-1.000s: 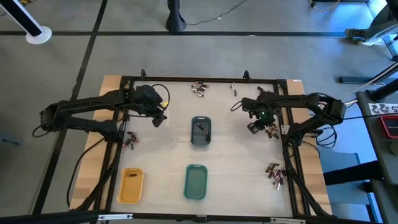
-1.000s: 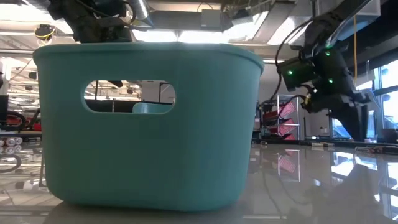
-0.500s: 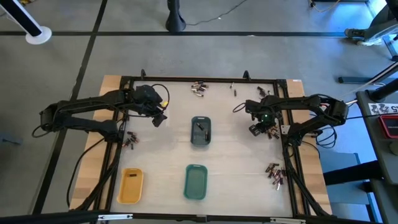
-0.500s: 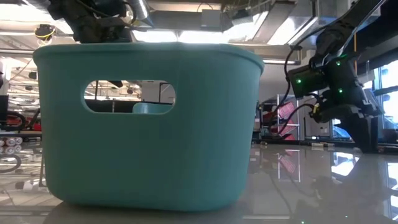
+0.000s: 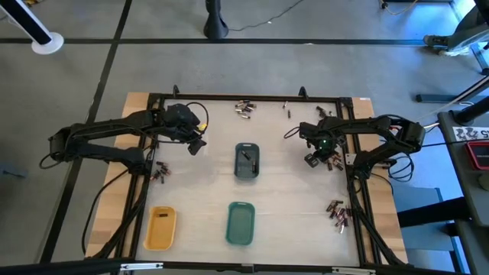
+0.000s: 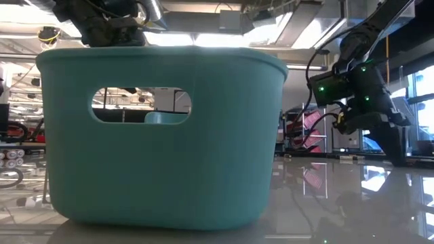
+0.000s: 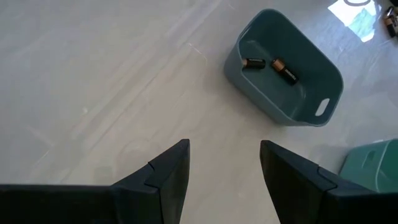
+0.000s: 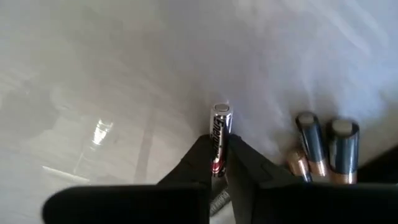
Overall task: Sort batteries
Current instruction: Put the silver battery into the green bin
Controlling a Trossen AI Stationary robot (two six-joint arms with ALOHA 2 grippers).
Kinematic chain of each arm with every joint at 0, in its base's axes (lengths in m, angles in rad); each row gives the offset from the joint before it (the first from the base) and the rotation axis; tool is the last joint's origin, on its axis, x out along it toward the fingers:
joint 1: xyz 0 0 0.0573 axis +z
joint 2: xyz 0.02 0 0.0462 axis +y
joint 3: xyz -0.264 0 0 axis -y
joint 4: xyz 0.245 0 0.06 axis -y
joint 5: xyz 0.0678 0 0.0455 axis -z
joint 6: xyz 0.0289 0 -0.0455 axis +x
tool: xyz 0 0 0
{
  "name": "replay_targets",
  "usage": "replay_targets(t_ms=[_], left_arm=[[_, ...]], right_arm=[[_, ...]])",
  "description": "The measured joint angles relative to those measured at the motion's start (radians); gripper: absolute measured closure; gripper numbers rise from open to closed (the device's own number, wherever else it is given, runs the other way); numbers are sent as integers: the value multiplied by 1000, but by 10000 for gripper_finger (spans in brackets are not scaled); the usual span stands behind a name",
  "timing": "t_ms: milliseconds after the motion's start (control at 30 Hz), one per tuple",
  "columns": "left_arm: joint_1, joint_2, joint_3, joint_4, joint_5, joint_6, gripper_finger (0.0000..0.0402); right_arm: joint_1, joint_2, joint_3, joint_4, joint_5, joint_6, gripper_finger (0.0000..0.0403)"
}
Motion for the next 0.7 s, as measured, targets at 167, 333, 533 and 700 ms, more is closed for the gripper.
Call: replay_targets(t_ms=[167,333,533,700], left_arm=[[0,0,0,0,0,6,218],[0,0,0,0,-1,30,218],[0,0,0,0,-1,67,218],[0,0,0,1,-1,118,218]], right_arm=[[1,-6,60,73,-30,-3,388],[70,-7,177,103,-81,3,387],[242,-7,372,141,-95,32,388],[420,-8,483,289,-80,63,384]])
